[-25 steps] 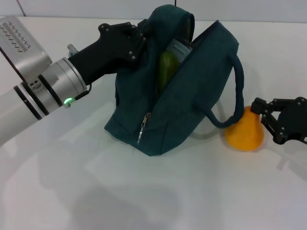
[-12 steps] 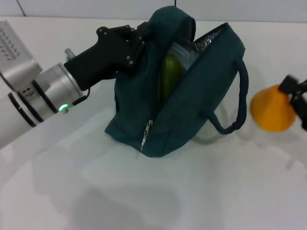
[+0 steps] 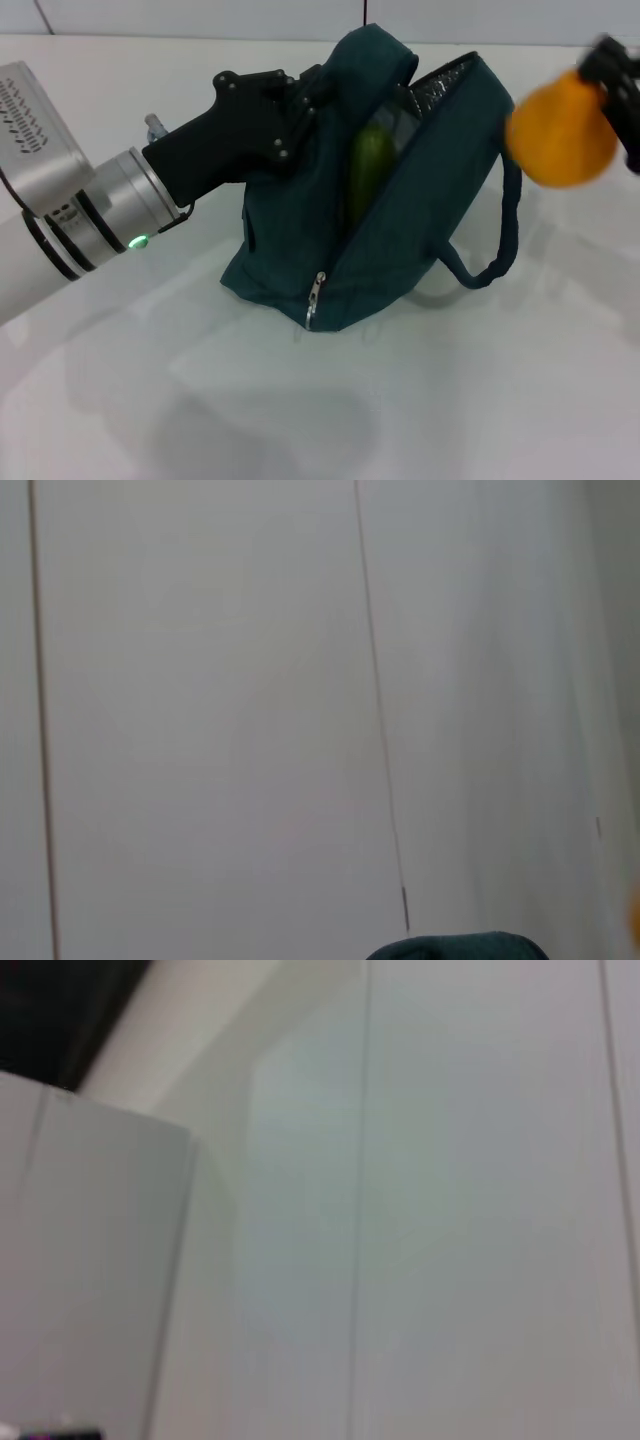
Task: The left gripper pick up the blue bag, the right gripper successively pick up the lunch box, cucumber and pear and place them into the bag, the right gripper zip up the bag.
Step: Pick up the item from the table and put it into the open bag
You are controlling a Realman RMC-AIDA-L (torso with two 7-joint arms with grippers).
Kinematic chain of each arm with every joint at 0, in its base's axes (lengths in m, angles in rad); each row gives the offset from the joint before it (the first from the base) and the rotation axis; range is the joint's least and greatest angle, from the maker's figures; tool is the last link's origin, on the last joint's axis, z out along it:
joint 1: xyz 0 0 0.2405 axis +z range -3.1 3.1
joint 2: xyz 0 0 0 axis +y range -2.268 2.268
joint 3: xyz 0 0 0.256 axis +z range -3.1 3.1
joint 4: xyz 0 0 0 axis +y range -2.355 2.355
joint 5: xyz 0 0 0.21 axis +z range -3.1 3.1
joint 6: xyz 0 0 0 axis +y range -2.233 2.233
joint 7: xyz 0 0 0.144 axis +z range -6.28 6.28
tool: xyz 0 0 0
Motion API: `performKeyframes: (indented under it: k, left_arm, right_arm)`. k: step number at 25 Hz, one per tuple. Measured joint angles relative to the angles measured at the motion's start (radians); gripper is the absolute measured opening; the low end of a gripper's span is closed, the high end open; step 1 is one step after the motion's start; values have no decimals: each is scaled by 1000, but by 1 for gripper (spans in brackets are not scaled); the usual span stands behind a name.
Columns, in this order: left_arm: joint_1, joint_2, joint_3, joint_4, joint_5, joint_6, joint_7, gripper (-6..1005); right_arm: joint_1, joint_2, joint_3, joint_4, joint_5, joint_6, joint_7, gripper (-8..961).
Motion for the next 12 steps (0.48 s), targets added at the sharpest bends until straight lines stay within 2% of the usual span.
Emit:
performKeyframes:
  k: [5, 12]
  left_arm:
    - [-11, -1, 0, 0, -10, 3, 3, 77]
    - [-17, -2, 1, -1, -43, -3, 11, 77]
  right_arm:
    - [141, 3, -24, 2, -8, 37, 93, 36]
    - [255, 11, -148, 5, -3, 75, 144, 37]
